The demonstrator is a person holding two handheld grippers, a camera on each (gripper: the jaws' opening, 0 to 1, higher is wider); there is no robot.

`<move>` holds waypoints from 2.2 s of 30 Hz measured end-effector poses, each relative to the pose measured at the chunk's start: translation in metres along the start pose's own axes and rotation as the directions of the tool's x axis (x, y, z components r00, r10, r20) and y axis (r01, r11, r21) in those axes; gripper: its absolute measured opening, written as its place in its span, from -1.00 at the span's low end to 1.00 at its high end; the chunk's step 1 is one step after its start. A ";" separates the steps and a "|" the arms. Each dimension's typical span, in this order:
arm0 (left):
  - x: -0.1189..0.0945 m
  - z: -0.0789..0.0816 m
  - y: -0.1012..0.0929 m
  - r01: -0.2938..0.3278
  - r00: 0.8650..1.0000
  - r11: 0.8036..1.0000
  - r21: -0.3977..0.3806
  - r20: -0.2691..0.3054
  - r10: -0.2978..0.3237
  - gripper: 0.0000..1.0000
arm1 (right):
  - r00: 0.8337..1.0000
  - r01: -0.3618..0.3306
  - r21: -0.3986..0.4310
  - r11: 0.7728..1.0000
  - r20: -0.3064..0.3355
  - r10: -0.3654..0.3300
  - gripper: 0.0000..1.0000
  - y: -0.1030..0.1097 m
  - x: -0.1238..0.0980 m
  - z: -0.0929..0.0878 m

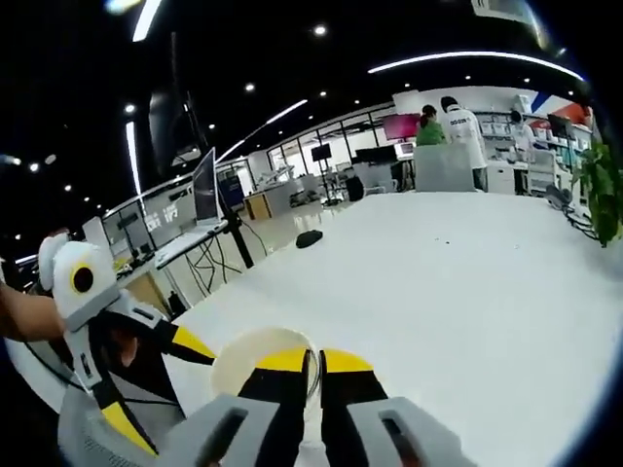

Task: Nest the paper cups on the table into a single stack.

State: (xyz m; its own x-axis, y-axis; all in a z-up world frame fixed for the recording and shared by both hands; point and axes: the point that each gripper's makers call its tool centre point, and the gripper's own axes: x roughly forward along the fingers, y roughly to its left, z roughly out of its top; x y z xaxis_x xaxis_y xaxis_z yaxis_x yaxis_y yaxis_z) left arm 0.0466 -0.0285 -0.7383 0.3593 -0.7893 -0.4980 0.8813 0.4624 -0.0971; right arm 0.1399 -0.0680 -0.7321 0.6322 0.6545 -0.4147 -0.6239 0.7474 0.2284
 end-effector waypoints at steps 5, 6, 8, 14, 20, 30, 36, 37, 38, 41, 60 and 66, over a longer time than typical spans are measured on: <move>-0.001 -0.001 0.002 -0.006 1.000 1.000 -0.004 -0.003 0.006 0.26 | 1.000 0.009 -0.007 1.000 -0.016 -0.009 -0.94 0.000 0.004 -0.006; -0.001 -0.002 0.002 -0.007 1.000 1.000 -0.004 -0.004 0.007 0.26 | 1.000 0.011 -0.005 1.000 -0.017 -0.011 -0.93 0.000 0.003 -0.006; 0.000 -0.002 0.002 -0.010 1.000 1.000 -0.004 -0.004 0.010 0.26 | 1.000 0.011 0.013 1.000 -0.007 -0.011 -0.92 0.000 0.003 -0.005; 0.001 0.000 0.004 -0.018 1.000 1.000 -0.009 0.007 0.019 0.29 | 0.999 0.020 0.046 0.999 0.027 -0.021 -0.82 -0.006 -0.006 -0.002; 0.003 0.000 0.007 -0.026 1.000 0.999 -0.020 0.012 0.027 0.31 | 0.998 0.008 0.063 0.998 0.056 -0.012 -0.61 -0.008 -0.025 -0.004; 0.002 -0.003 0.014 -0.044 0.999 0.998 -0.037 0.030 0.045 0.36 | 1.000 -0.016 -0.014 1.000 0.014 0.016 -0.20 -0.010 -0.045 -0.029; 0.000 -0.003 0.018 -0.065 0.997 0.997 -0.046 0.042 0.067 0.33 | 0.999 -0.030 -0.049 0.998 -0.014 0.030 -0.06 -0.008 -0.049 -0.040; 0.001 -0.003 0.019 -0.066 0.997 0.997 -0.036 0.043 0.067 0.32 | 0.999 -0.034 -0.050 0.998 -0.016 0.034 -0.05 -0.007 -0.049 -0.041; 0.002 -0.003 0.019 -0.064 0.997 0.997 -0.033 0.042 0.066 0.32 | 0.999 -0.036 -0.049 0.998 -0.020 0.035 -0.04 -0.007 -0.048 -0.041; 0.005 -0.003 0.022 -0.061 0.997 0.998 -0.030 0.037 0.062 0.30 | 0.999 -0.037 -0.054 0.998 -0.024 0.036 -0.04 -0.005 -0.044 -0.040; 0.039 -0.006 0.031 -0.036 0.999 0.999 0.006 0.008 0.036 0.20 | 0.995 -0.099 -0.077 0.992 -0.017 0.098 0.03 0.016 -0.019 -0.026; 0.049 -0.005 0.033 -0.035 0.999 0.999 0.017 0.008 0.035 0.13 | 0.994 -0.109 -0.096 0.989 -0.025 0.107 0.02 0.025 -0.009 -0.025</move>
State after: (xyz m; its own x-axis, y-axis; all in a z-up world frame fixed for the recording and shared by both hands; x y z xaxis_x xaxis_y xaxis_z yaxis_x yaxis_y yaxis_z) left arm 0.0919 -0.0497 -0.7706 0.3919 -0.7760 -0.4942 0.8735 0.4825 -0.0650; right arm 0.1073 -0.0584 -0.7450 0.5499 0.7277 -0.4100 -0.7303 0.6571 0.1869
